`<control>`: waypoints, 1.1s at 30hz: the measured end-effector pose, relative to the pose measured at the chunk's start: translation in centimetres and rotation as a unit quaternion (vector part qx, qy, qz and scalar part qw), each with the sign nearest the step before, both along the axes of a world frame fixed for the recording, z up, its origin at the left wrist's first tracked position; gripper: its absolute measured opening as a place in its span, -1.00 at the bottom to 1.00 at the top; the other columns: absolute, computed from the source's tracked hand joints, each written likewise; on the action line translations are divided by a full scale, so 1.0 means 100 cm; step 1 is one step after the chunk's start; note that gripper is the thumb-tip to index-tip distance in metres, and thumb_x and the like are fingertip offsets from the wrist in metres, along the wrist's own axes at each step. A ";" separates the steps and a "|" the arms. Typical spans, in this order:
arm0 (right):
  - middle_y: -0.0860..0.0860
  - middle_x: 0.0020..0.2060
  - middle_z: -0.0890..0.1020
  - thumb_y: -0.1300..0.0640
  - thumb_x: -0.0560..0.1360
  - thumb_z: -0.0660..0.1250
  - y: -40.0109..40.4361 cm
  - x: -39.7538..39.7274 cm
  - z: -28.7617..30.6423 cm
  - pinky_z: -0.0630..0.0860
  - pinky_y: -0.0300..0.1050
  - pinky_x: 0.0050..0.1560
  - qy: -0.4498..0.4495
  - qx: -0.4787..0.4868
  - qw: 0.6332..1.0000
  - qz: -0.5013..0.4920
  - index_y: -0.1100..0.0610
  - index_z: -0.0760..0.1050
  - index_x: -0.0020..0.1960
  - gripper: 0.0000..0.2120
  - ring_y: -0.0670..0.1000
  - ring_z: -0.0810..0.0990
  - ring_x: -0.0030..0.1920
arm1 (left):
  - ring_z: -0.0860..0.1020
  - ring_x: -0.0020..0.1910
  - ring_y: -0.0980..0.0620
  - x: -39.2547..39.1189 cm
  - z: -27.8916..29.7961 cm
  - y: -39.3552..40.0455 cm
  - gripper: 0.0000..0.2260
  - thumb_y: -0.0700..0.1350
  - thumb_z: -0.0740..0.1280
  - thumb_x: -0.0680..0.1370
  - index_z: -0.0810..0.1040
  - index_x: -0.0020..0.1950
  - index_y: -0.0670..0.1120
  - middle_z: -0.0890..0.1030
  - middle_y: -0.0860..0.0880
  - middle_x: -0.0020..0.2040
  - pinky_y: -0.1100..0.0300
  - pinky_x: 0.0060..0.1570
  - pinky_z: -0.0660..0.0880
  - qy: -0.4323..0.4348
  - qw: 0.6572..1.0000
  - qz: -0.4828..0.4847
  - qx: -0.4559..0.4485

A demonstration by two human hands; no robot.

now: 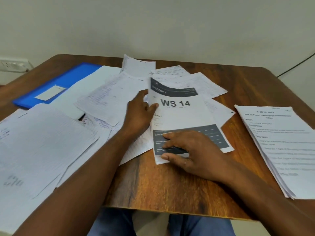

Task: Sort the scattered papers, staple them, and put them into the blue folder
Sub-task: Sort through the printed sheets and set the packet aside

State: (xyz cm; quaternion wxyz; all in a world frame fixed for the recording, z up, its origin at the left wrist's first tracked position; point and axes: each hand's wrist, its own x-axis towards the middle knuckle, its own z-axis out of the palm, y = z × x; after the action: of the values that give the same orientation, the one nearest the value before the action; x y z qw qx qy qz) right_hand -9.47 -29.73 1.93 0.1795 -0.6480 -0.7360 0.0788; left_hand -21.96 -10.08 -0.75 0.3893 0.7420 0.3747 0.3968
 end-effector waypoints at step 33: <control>-0.31 -0.02 0.57 -0.14 0.38 0.62 -0.055 0.050 -0.002 0.53 -0.41 -0.18 0.090 0.084 0.937 -0.327 -0.21 0.67 0.10 -0.68 -0.24 0.58 -0.08 | 0.70 -0.24 0.19 -0.002 0.004 -0.003 -0.58 -0.04 0.42 0.65 0.43 0.49 0.04 0.73 0.02 0.13 0.27 -0.34 0.60 0.021 1.000 0.019 -0.014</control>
State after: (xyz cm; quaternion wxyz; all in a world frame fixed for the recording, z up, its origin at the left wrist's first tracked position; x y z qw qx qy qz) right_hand -4.49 -35.26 1.78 0.3145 -0.8255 -0.4685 0.0115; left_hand -22.15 -10.36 -0.40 0.3840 0.7374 0.4022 0.3834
